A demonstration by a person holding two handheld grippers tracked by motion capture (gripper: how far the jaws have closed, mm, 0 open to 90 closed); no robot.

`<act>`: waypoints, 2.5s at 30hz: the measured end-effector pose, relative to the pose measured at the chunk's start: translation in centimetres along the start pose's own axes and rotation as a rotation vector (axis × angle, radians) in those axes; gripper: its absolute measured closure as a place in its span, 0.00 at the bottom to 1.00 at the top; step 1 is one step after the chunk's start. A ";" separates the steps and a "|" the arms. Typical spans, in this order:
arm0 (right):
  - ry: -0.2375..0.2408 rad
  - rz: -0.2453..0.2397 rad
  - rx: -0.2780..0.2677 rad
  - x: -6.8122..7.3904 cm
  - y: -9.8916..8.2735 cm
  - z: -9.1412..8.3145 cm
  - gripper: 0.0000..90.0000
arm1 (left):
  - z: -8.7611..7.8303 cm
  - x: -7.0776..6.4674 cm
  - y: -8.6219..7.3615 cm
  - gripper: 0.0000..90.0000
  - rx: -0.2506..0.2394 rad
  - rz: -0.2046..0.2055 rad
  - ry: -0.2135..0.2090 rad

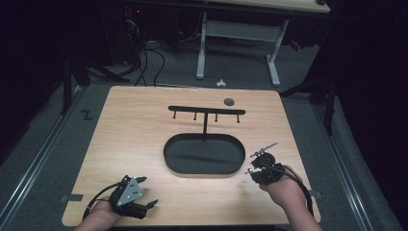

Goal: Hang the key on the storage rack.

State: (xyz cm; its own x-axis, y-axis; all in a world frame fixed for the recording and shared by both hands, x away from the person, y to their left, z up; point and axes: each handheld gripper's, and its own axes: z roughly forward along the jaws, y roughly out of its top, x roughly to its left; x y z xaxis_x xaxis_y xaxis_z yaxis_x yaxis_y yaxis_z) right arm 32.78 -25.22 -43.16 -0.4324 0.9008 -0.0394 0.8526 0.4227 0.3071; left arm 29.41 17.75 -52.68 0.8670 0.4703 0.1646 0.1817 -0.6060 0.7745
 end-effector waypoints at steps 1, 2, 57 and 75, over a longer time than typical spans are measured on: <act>-0.001 0.011 0.002 0.0 0.1 -0.1 0.94 | 0.0 0.0 0.0 0.17 0.000 -0.002 0.001; 0.002 0.015 0.001 -0.1 0.3 -0.4 0.94 | 0.0 0.0 0.0 0.17 0.000 -0.002 0.001; -0.016 0.037 -0.093 -1.0 8.8 -8.1 0.94 | 0.0 0.0 0.0 0.17 0.002 -0.002 -0.006; -0.030 0.037 -0.147 -1.0 10.8 -10.1 0.94 | -0.2 0.0 -0.1 0.17 -0.007 0.000 -0.003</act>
State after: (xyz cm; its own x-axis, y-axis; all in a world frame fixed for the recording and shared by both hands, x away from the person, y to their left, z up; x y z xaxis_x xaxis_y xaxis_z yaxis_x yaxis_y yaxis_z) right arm 39.50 -22.57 -30.14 -0.3911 0.9188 -0.0532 0.8146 0.3725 0.4446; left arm 29.34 17.90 -52.64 0.8683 0.4686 0.1628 0.1787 -0.6016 0.7786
